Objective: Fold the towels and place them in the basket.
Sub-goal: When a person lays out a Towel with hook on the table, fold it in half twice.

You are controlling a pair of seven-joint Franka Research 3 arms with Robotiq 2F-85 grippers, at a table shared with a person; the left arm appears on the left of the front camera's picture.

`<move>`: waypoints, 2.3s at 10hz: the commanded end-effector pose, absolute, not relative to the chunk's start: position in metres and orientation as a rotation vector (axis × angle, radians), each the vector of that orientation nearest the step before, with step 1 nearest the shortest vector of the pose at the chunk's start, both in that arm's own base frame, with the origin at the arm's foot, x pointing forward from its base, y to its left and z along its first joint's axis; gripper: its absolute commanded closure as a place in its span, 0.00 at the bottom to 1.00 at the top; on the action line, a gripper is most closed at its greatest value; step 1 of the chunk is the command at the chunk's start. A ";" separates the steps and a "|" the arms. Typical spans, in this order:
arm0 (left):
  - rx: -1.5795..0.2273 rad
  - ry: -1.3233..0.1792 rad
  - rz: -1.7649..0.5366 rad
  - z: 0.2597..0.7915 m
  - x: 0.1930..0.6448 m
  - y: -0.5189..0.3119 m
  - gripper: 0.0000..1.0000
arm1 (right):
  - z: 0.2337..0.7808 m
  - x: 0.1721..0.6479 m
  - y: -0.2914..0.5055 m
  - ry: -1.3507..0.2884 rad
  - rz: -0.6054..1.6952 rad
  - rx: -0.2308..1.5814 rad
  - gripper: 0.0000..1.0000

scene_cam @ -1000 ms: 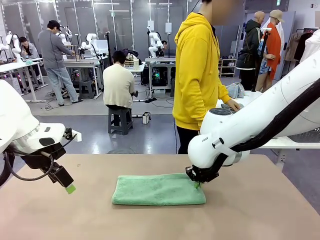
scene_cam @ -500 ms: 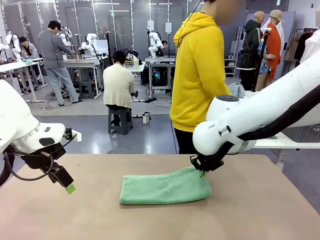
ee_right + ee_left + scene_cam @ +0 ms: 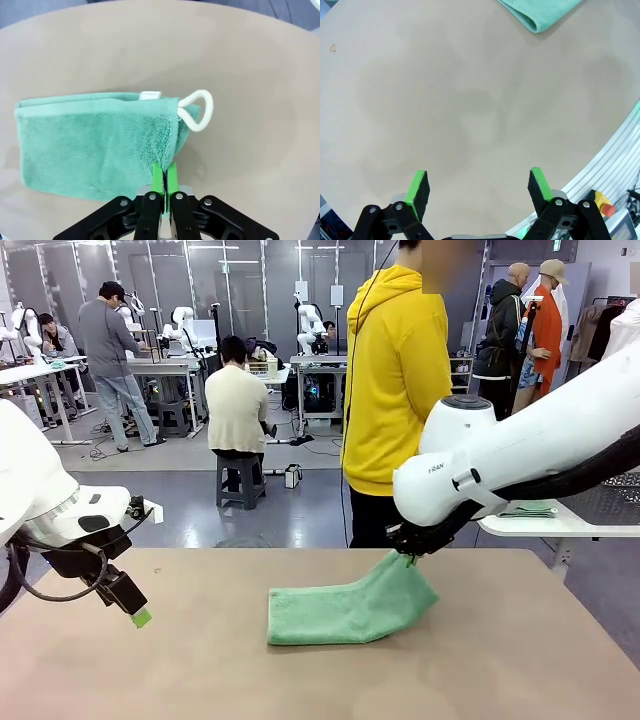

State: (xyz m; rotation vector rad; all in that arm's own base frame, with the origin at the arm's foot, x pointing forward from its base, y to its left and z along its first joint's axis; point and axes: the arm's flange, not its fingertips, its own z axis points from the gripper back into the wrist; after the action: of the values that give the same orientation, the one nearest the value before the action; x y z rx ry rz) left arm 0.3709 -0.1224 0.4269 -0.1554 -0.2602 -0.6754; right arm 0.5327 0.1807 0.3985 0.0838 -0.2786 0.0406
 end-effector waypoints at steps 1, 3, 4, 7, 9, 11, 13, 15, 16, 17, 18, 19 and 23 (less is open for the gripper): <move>-0.145 -0.258 -0.673 0.425 0.371 -0.122 0.00 | 0.410 0.529 0.209 -0.260 0.110 0.110 1.00; -0.145 -0.258 -0.673 0.425 0.371 -0.122 0.00 | 0.420 0.523 0.250 -0.236 0.150 0.137 1.00; -0.145 -0.258 -0.673 0.425 0.371 -0.122 0.00 | 0.420 0.520 0.271 -0.199 0.151 0.164 1.00; -0.145 -0.258 -0.673 0.425 0.371 -0.122 0.00 | 0.401 0.520 0.325 -0.133 0.134 0.186 1.00; -0.145 -0.258 -0.673 0.425 0.371 -0.122 0.00 | 0.386 0.520 0.353 -0.125 0.119 0.190 1.00; -0.145 -0.258 -0.673 0.425 0.371 -0.122 0.00 | 0.375 0.521 0.373 -0.097 0.102 0.225 1.00; -0.145 -0.258 -0.673 0.425 0.371 -0.122 0.00 | 0.367 0.521 0.387 -0.079 0.101 0.242 1.00; -0.145 -0.258 -0.673 0.425 0.371 -0.122 0.00 | 0.357 0.524 0.394 -0.061 0.094 0.230 1.00; -0.145 -0.258 -0.673 0.425 0.371 -0.122 0.00 | 0.354 0.526 0.395 -0.046 0.096 0.245 1.00; -0.145 -0.258 -0.673 0.425 0.371 -0.122 0.00 | 0.353 0.527 0.396 -0.026 0.095 0.285 0.80; -0.145 -0.258 -0.673 0.425 0.371 -0.122 0.00 | 0.353 0.528 0.395 -0.035 0.095 0.294 0.62; -0.145 -0.258 -0.673 0.425 0.371 -0.122 0.00 | 0.353 0.528 0.394 -0.041 0.097 0.299 0.44; -0.145 -0.258 -0.673 0.425 0.371 -0.122 0.00 | 0.357 0.527 0.388 -0.045 0.093 0.328 0.00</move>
State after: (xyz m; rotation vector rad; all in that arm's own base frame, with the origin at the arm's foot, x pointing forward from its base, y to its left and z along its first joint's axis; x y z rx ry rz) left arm 0.3709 -0.1226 0.4267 -0.1560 -0.2597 -0.6758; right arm 0.5291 0.3944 0.3558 0.2988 -0.0407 0.0849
